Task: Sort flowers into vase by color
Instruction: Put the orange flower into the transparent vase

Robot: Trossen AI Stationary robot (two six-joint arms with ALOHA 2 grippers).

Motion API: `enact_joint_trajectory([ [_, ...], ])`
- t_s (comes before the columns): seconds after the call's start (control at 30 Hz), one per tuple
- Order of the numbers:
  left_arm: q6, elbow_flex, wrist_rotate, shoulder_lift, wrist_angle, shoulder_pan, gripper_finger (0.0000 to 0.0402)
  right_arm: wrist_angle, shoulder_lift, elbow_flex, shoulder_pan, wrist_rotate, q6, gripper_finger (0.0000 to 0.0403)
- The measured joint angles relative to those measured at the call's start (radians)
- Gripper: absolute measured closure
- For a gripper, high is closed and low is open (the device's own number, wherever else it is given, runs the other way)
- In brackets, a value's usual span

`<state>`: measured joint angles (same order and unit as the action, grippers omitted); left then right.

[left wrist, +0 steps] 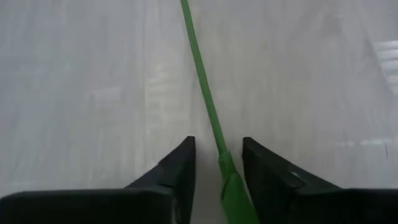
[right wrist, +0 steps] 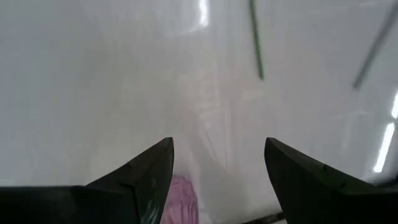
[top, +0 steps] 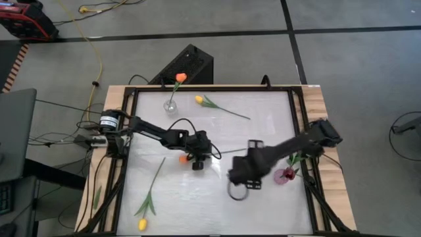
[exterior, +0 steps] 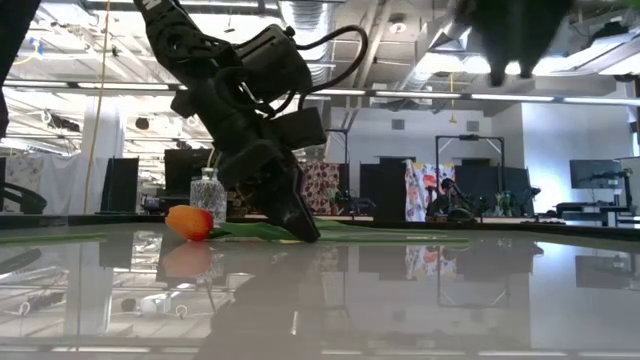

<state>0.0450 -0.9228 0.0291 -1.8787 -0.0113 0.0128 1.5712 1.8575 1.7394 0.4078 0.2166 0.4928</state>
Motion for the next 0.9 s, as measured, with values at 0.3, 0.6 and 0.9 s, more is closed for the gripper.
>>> enact_joint_trajectory([
  [0.3,0.033,0.004,0.017,-0.002,0.006,0.002,0.0384,-0.037,-0.162,-0.192,0.162,0.121,0.334,0.0127],
  [0.6,0.037,0.009,0.028,-0.003,-0.048,0.023,0.0400,-0.063,-0.170,-0.209,0.164,0.157,0.310,0.0127],
  [0.9,0.026,0.020,0.055,0.094,-0.269,0.029,0.0401,-0.066,-0.169,-0.209,0.161,0.152,0.285,0.0127],
])
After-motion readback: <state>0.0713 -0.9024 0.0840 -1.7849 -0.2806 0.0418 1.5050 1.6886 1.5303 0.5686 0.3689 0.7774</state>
